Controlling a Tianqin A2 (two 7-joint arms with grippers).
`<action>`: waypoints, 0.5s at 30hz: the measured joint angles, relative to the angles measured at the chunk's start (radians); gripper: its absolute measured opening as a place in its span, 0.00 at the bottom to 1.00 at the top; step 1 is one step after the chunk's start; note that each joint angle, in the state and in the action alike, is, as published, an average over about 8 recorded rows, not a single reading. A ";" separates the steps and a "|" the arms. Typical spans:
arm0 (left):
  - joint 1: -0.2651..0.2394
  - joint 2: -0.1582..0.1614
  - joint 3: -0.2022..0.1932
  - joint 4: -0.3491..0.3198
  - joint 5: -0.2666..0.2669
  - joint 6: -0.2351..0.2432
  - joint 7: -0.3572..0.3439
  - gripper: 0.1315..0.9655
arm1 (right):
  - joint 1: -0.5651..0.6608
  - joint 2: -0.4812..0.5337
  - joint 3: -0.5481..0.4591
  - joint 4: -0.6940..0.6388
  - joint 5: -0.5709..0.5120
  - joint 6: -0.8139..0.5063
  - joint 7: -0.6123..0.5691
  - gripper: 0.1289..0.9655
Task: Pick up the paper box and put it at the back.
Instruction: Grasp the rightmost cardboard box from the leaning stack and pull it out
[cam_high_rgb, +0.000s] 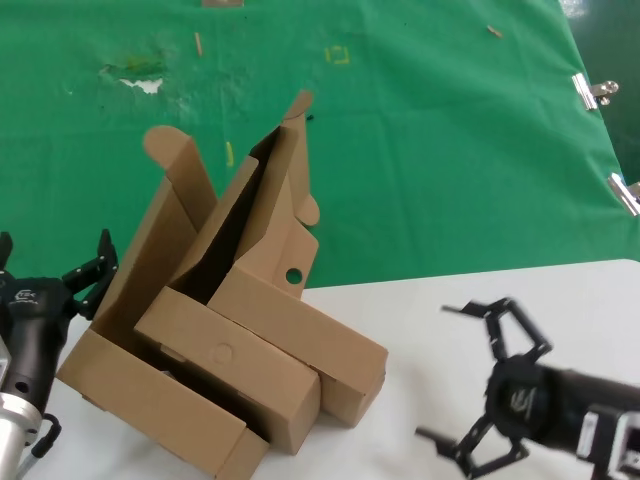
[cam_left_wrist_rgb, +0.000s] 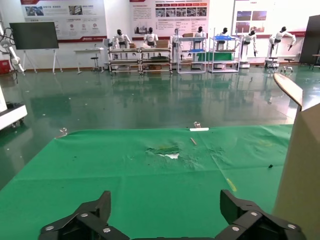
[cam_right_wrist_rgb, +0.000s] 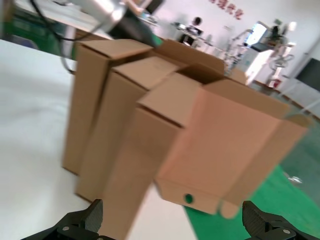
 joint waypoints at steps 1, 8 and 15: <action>0.000 0.000 0.000 0.000 0.000 0.000 0.000 0.82 | 0.001 0.000 -0.011 -0.001 -0.004 -0.007 -0.004 1.00; 0.000 0.000 0.000 0.000 0.000 0.000 0.000 0.67 | 0.027 -0.008 -0.074 -0.013 -0.022 -0.045 -0.021 0.98; 0.000 0.000 0.000 0.000 0.000 0.000 0.000 0.49 | 0.072 -0.037 -0.112 -0.053 -0.023 -0.046 0.000 0.93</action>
